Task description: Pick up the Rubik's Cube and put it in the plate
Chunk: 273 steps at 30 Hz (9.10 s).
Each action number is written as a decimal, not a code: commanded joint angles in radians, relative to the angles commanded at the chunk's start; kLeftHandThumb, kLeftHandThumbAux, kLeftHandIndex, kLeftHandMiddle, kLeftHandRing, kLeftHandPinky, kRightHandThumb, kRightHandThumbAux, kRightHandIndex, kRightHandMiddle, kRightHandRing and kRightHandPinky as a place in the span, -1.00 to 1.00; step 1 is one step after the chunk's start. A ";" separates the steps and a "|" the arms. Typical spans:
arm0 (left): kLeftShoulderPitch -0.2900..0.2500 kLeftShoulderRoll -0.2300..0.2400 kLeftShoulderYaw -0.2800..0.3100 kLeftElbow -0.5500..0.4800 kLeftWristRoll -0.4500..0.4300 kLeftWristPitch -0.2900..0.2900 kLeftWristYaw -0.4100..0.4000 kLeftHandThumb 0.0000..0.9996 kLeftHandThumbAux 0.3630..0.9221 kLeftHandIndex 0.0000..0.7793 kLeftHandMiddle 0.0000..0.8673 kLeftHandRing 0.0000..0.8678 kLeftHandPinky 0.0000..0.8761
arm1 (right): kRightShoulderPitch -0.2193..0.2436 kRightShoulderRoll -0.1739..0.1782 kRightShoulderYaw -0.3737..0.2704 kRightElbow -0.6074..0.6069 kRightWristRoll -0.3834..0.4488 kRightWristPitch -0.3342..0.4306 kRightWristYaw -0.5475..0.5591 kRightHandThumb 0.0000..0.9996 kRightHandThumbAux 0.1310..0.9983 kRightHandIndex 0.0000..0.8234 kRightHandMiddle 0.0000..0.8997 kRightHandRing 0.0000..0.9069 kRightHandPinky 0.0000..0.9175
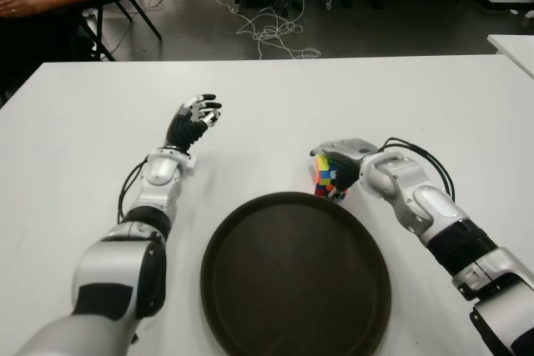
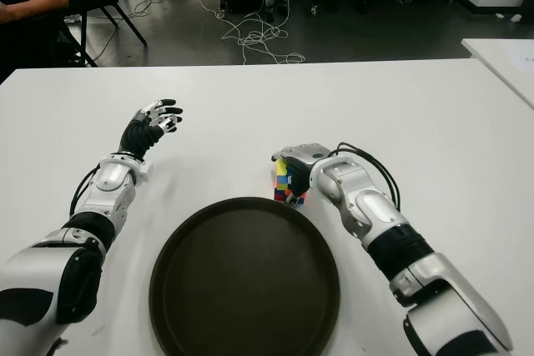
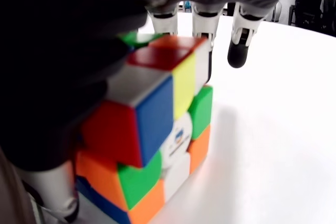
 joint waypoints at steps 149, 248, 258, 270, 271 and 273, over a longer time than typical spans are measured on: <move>-0.002 0.000 -0.006 0.000 -0.001 -0.015 0.018 -0.86 0.05 -0.42 -0.34 -0.40 -0.43 | 0.356 0.074 -0.162 -0.385 0.746 -0.427 0.149 -0.90 0.26 -0.95 -0.98 -0.98 -0.97; 0.003 0.005 -0.006 -0.001 -0.005 0.003 0.015 -0.84 0.05 -0.44 -0.37 -0.42 -0.41 | 0.016 0.127 -0.627 0.747 0.611 -0.759 -0.930 -0.76 0.49 -0.21 -0.15 -0.18 -0.20; 0.003 0.005 -0.013 -0.001 0.004 0.011 0.033 -0.87 0.08 -0.41 -0.35 -0.41 -0.43 | 0.016 0.123 -0.629 0.754 0.638 -0.760 -0.878 -0.77 0.45 -0.33 -0.26 -0.30 -0.30; -0.001 0.004 -0.004 -0.001 -0.010 0.029 0.006 -0.86 0.10 -0.42 -0.33 -0.39 -0.43 | 0.011 0.131 -0.641 0.763 0.700 -0.751 -0.726 -0.76 0.36 -0.43 -0.32 -0.33 -0.33; -0.001 0.004 -0.004 -0.001 -0.010 0.030 0.005 -0.86 0.09 -0.42 -0.33 -0.39 -0.43 | 0.011 0.130 -0.642 0.763 0.707 -0.751 -0.701 -0.76 0.36 -0.44 -0.32 -0.33 -0.32; -0.001 0.005 -0.006 -0.001 -0.008 0.032 0.000 -0.87 0.07 -0.42 -0.34 -0.39 -0.44 | 0.009 0.126 -0.642 0.764 0.727 -0.742 -0.623 -0.78 0.35 -0.45 -0.33 -0.34 -0.34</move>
